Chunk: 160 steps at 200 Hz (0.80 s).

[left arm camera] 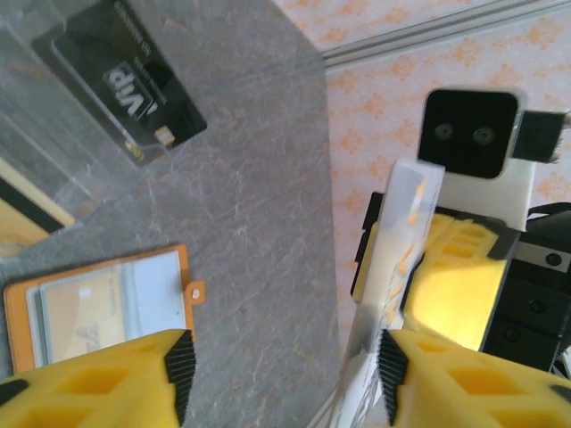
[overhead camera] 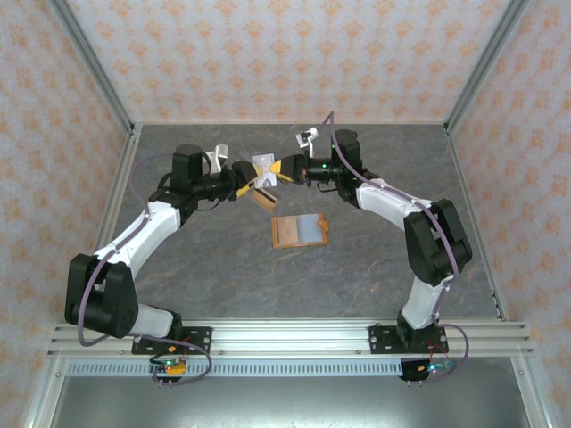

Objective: Take the credit cards out of the card holder

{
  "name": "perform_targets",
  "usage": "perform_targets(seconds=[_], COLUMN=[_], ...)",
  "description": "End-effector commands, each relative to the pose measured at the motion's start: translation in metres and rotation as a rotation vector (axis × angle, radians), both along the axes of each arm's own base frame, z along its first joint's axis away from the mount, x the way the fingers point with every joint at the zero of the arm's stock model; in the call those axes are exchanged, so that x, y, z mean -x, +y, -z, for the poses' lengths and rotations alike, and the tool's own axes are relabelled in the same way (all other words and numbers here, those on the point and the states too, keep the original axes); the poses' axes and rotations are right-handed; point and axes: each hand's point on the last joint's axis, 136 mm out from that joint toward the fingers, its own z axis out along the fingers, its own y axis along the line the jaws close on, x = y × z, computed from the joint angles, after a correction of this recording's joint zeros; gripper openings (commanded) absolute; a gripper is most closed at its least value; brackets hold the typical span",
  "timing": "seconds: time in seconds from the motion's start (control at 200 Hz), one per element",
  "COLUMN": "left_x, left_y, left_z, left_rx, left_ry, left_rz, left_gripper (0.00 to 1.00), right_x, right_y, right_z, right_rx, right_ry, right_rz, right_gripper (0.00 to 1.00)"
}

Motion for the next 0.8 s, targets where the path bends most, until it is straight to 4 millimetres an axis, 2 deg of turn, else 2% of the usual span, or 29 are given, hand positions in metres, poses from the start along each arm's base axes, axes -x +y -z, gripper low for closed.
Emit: perform_targets(seconds=[0.0,0.2,0.345,0.42,0.485,0.525,0.661,0.796], left_x=[-0.014,-0.017,-0.015,-0.017,-0.020,-0.021,-0.025,-0.028], left_y=[-0.005,-0.009,-0.006,-0.003,0.000,0.003,0.011,0.018], left_z=[-0.033,-0.044,-0.052,-0.055,-0.055,-0.056,-0.062,-0.059], left_rx=[0.060,0.115,0.122,0.147,0.161,0.167,0.197,0.207], left_ry=[-0.102,-0.124,-0.143,-0.142,-0.129,-0.127,-0.137,-0.121], left_rz=[0.022,0.030,0.014,-0.023,-0.062,-0.086,-0.163,-0.216], left_gripper=[0.51,0.33,0.11,0.00,0.00,0.00,0.00,0.00], right_x=[0.008,0.014,0.013,0.011,0.012,0.018,0.025,0.019], right_y=[0.008,0.012,0.010,0.009,0.012,0.017,0.027,0.021], right_z=[-0.017,-0.022,-0.025,-0.029,-0.039,-0.046,-0.055,-0.061], right_rx=[-0.037,-0.033,-0.018,-0.020,-0.053,-0.072,-0.135,-0.198], right_ry=[-0.054,-0.059,-0.062,-0.045,-0.034,-0.036,-0.003,0.012], right_rz=[-0.062,-0.086,-0.061,-0.018,0.014,0.013,0.053,0.119], right_gripper=[0.00,0.00,0.00,0.18,0.32,0.35,0.34,0.22])
